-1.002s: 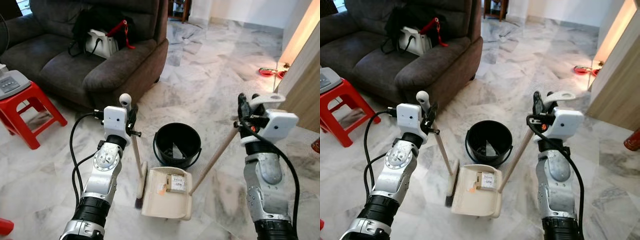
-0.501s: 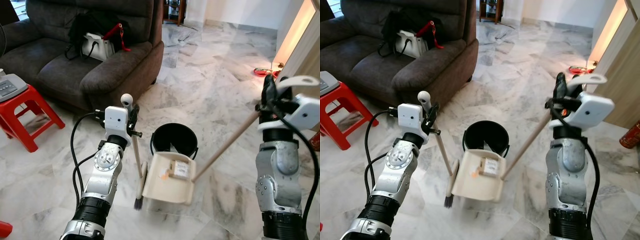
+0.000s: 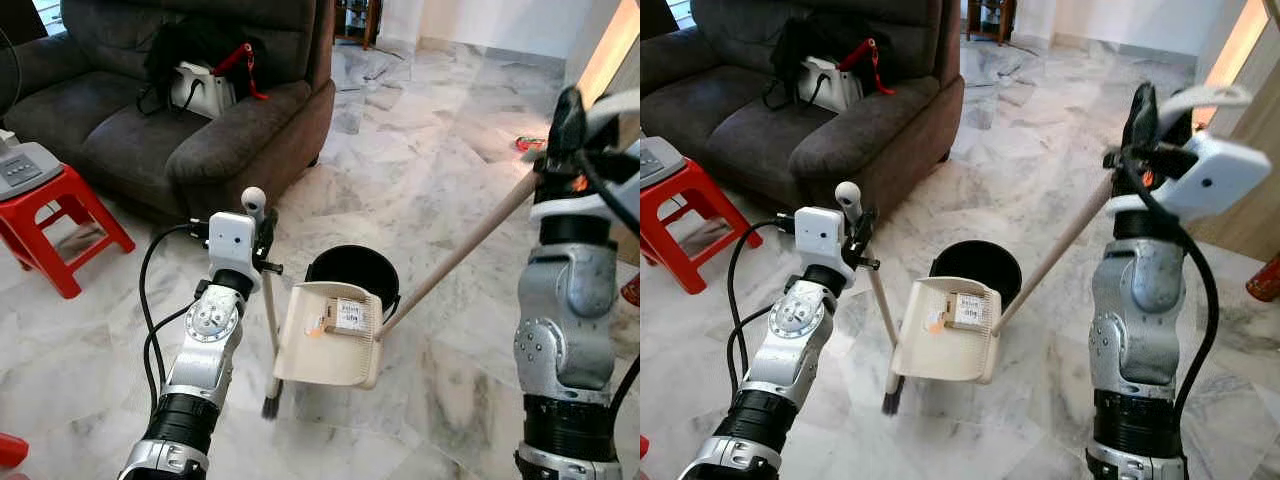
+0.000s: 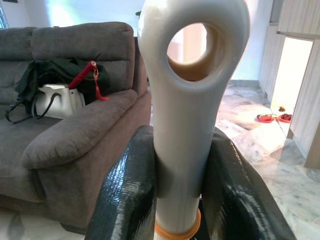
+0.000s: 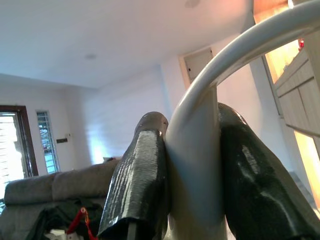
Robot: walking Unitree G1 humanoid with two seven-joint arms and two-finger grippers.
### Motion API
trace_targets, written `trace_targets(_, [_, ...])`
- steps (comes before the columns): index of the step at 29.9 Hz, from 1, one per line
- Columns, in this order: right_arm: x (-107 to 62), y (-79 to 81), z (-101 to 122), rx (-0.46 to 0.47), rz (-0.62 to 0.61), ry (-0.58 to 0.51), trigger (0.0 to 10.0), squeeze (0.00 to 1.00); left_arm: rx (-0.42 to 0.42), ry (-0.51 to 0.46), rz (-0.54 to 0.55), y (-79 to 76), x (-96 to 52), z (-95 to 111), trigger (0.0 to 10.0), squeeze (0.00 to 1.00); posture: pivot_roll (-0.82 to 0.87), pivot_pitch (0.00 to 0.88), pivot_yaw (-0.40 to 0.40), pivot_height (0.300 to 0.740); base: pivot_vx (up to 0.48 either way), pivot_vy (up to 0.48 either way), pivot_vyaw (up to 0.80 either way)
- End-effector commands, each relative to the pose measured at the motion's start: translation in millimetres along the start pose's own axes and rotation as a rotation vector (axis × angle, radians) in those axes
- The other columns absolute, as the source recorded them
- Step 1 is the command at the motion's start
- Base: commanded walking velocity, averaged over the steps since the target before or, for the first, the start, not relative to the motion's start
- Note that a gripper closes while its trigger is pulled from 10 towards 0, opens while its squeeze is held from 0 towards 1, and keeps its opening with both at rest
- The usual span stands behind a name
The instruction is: Sweep floor
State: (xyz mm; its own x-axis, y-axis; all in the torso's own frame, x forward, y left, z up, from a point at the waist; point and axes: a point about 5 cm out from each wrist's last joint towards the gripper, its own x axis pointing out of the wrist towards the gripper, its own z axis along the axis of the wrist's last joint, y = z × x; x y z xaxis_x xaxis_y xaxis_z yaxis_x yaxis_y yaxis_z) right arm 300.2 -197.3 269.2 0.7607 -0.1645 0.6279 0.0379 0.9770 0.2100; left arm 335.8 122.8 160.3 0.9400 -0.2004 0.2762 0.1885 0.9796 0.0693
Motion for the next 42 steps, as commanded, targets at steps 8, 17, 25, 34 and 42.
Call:
trace_targets(8, [1.8,8.3,11.9,0.068,0.009,-0.041,10.0,0.0,0.001,-0.068,0.002,-0.9,4.6,14.6,10.0,0.0,0.09,0.063,-0.001,0.74,0.12,0.0,0.0])
trace_targets(17, [1.5,9.7,10.8,0.073,0.02,-0.029,10.0,0.0,0.004,-0.065,0.005,-0.7,4.6,14.3,10.0,0.0,0.09,0.065,-0.002,0.74,0.249,0.0,0.0])
trace_targets(25, [0.7,9.6,9.7,0.075,0.023,-0.02,10.0,0.0,0.005,-0.061,0.008,0.1,4.6,13.8,10.0,0.0,0.09,0.068,0.0,0.74,0.275,0.0,0.0])
trace_targets(34, [0.8,9.8,9.4,0.079,0.026,-0.015,10.0,0.0,0.005,-0.061,0.008,-0.2,4.6,13.8,10.0,0.0,0.09,0.066,-0.002,0.74,0.282,0.0,0.0])
trace_targets(42, [0.5,10.0,8.5,0.092,0.025,-0.009,10.0,0.0,0.007,-0.061,0.011,0.7,4.2,13.9,10.0,0.0,0.1,0.066,-0.004,0.74,0.281,0.0,0.0])
